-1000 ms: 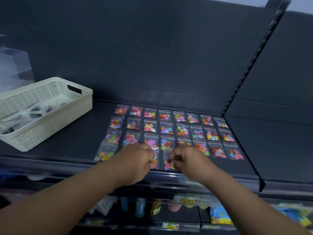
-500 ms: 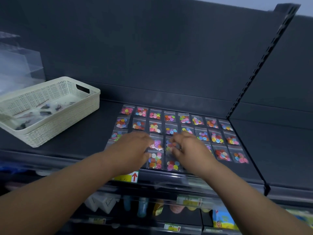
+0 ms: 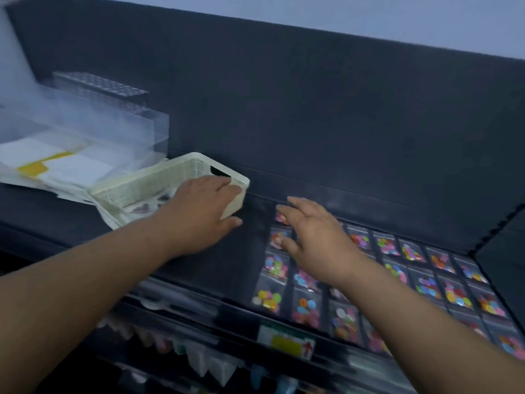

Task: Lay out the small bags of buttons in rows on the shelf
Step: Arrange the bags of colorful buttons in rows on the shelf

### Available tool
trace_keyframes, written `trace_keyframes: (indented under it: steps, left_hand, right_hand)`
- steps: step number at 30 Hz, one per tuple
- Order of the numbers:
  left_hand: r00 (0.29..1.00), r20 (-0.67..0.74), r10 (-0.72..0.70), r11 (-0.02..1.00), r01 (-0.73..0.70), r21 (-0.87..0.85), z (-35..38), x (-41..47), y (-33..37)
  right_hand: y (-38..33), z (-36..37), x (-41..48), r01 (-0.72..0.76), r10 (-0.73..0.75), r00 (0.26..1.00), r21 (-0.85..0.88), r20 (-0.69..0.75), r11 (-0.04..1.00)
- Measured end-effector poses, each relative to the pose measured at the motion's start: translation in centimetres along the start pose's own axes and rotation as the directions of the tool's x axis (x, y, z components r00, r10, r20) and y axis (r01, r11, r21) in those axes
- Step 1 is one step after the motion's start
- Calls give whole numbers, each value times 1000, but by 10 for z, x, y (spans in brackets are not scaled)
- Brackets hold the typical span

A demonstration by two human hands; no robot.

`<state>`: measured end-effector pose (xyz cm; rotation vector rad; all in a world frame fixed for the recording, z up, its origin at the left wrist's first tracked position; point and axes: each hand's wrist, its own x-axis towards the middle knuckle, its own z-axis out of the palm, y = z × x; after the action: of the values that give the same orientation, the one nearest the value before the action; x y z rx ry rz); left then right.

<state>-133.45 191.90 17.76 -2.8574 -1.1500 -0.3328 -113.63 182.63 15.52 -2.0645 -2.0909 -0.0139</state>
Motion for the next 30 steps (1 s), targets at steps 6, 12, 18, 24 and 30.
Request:
trace_keyframes:
  steps: [6,12,18,24,30]
  left_hand:
    - [994,37,-106,994,105,35,-3,7,-98]
    - [990,119,-79,997,79,3,15,20,-167]
    - [978,209,11,996,8,-88,37,28,-205]
    - [987,147,67,983,-40,-179,47,26,-215]
    - [992,97,82,968,-56,-245,51,25,-218]
  right_hand:
    - [-54,12,85,48,-49,999,74,10,996]
    - [-87,33,154,-10,-7,992,134,129,991]
    - [-109,57,198,-86,57,951,80,304,993]
    - [-122,74,225,-88,123,867,-95,483,992]
    - [-119,64,230,-402,3,816,563,578,722]
